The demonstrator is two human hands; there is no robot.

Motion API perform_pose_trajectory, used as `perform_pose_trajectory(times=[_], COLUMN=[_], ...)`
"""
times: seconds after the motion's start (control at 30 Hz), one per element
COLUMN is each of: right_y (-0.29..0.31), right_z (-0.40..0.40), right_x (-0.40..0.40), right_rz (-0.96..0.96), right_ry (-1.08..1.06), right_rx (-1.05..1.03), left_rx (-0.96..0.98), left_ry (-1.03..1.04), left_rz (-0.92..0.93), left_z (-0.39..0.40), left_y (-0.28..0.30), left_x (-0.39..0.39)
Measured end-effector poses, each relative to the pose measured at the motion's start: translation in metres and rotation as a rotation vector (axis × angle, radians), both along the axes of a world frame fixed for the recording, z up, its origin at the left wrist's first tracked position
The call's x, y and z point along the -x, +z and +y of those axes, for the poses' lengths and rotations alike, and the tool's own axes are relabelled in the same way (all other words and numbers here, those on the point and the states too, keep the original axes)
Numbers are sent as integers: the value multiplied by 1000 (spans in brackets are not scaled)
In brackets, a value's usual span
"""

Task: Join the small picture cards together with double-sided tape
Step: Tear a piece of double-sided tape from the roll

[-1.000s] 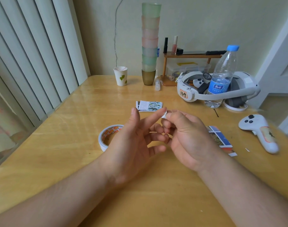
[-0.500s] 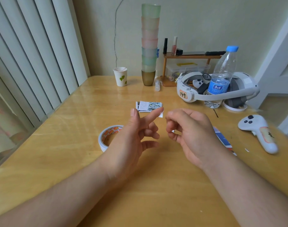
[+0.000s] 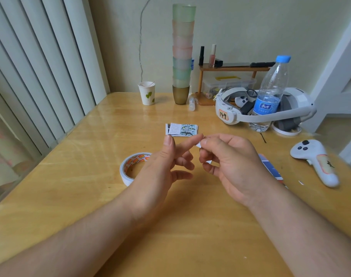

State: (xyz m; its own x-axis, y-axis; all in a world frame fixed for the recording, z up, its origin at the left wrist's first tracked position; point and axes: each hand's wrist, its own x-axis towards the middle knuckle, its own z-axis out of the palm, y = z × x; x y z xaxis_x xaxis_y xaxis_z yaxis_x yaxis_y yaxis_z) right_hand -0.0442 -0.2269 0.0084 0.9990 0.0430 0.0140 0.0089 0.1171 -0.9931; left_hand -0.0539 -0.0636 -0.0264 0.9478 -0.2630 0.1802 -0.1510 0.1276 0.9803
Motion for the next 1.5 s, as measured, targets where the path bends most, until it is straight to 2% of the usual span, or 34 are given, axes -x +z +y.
perform_pose_trajectory(times=[0.4,0.57,0.7,0.9,1.03,1.1,1.3,1.5], right_y=[0,-3,-7,-11,-13,-12,-12,-11], right_z=[5,9,9,8,-3,-9,-2,4], right_x=[-1,-1,-2,-3,-8,-9,-7,-4], right_rz=[198,196,147,-37,-344,-417,-195,-63], right_ry=[92,93,44,-81,-237,-259,-111,-48], right_rx=[-263,-277,-213,-55,320,398,209,59], left_rx=[291,389,471,468,461,463,428,405], left_ry=[-114,-123,-145,-174,-180,-173,-158,-189], left_rz=[247,355,464,501,495,492,456,437], left_z=[-4,-5,-5,1,2,4,4,2], left_y=[10,14,16,14,15,15,13,10], left_x=[4,3,1,-2,-2,-3,-4,-3])
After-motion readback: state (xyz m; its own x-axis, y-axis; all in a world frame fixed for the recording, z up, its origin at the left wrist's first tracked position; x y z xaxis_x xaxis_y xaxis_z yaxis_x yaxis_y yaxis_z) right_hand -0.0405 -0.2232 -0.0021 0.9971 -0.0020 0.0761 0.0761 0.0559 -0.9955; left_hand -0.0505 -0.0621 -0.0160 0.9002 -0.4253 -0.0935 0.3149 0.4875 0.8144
